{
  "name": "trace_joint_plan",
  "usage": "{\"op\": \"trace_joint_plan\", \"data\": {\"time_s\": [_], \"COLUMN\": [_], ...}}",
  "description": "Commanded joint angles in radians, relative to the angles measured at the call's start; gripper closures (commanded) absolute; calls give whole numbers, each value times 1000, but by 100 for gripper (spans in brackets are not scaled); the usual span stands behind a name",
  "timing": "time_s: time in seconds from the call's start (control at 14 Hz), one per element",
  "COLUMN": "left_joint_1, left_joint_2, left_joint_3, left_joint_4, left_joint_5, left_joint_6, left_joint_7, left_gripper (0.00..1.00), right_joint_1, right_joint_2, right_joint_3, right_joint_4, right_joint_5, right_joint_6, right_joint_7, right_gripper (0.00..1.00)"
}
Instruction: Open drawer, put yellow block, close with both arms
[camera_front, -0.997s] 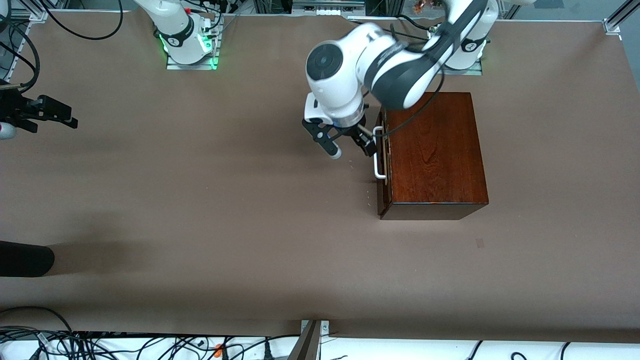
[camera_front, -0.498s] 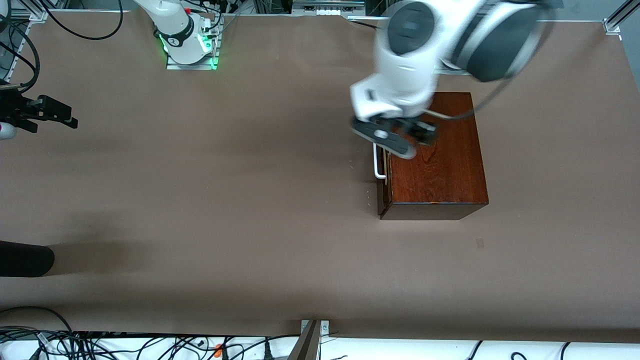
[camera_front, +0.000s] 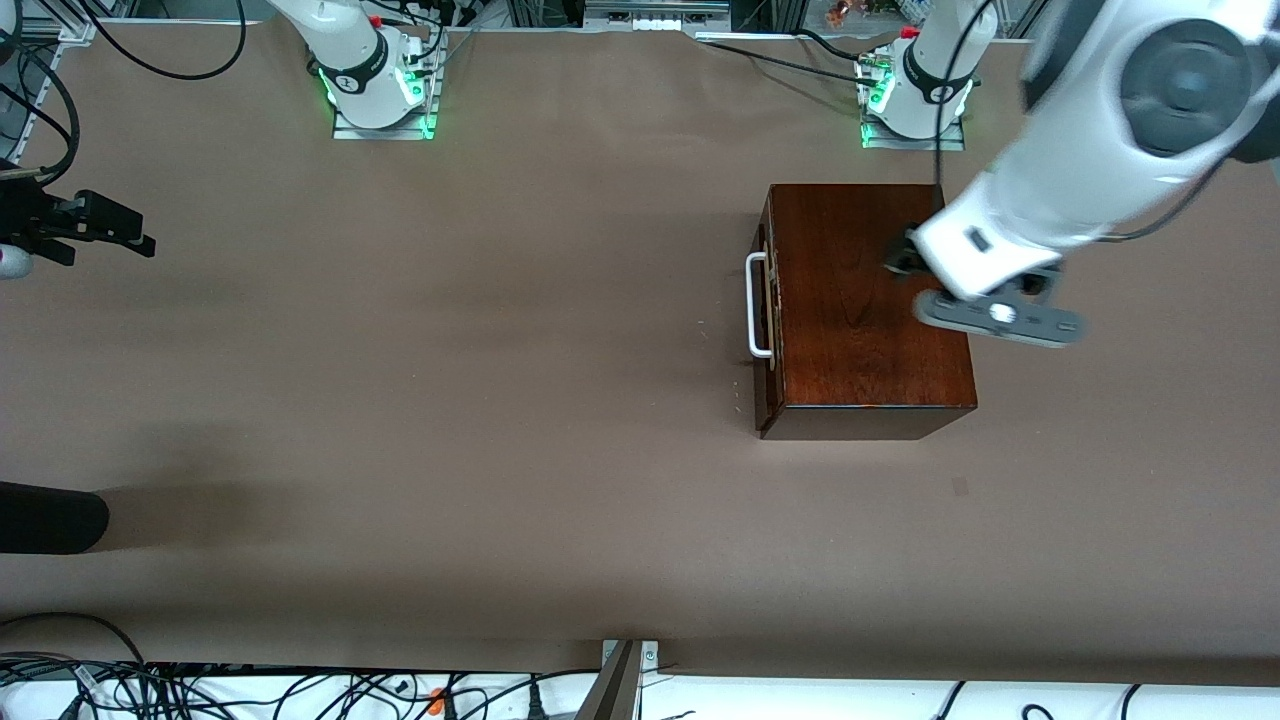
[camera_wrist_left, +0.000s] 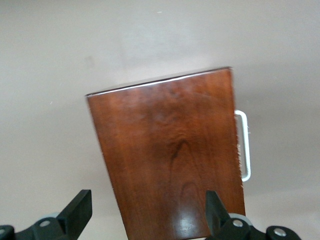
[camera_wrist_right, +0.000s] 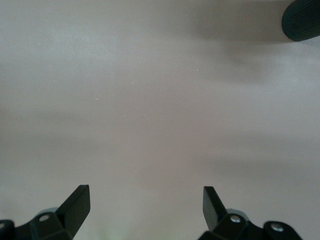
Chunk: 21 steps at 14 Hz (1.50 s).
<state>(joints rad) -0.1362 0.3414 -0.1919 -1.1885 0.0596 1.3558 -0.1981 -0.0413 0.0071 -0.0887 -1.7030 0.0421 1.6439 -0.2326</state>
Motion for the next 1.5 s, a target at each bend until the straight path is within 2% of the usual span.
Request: {"op": "trace_joint_plan", "data": {"time_s": [0.0, 0.14, 0.36, 0.57, 0.93, 1.07, 1.42], "left_joint_1": [19, 43, 47, 49, 64, 79, 83], "left_joint_2": [-80, -137, -250, -344, -370, -372, -372], "left_joint_3": [69, 87, 152, 161, 181, 181, 181], "left_joint_4": [-101, -170, -331, -466, -484, -485, -474], "left_joint_5": [-38, -38, -38, -38, -43, -87, -112], "left_joint_6": [5, 20, 103, 175, 180, 180, 178], "left_joint_7": [-20, 29, 138, 151, 152, 154, 144], "left_gripper": [0, 0, 0, 0, 0, 0, 0], "right_joint_1": [-9, -9, -9, -9, -9, -9, -9], "right_joint_2": [-22, -22, -22, -22, -22, -22, -22], "right_joint_3": [6, 6, 4, 4, 4, 4, 4], "right_joint_4": [-23, -23, -23, -23, -23, -23, -23], "right_joint_5": [-1, -1, -1, -1, -1, -1, -1], "right_joint_6": [5, 5, 5, 5, 5, 5, 5], "right_joint_7": [-14, -14, -16, -16, -16, -16, -16], "right_gripper": [0, 0, 0, 0, 0, 0, 0]}}
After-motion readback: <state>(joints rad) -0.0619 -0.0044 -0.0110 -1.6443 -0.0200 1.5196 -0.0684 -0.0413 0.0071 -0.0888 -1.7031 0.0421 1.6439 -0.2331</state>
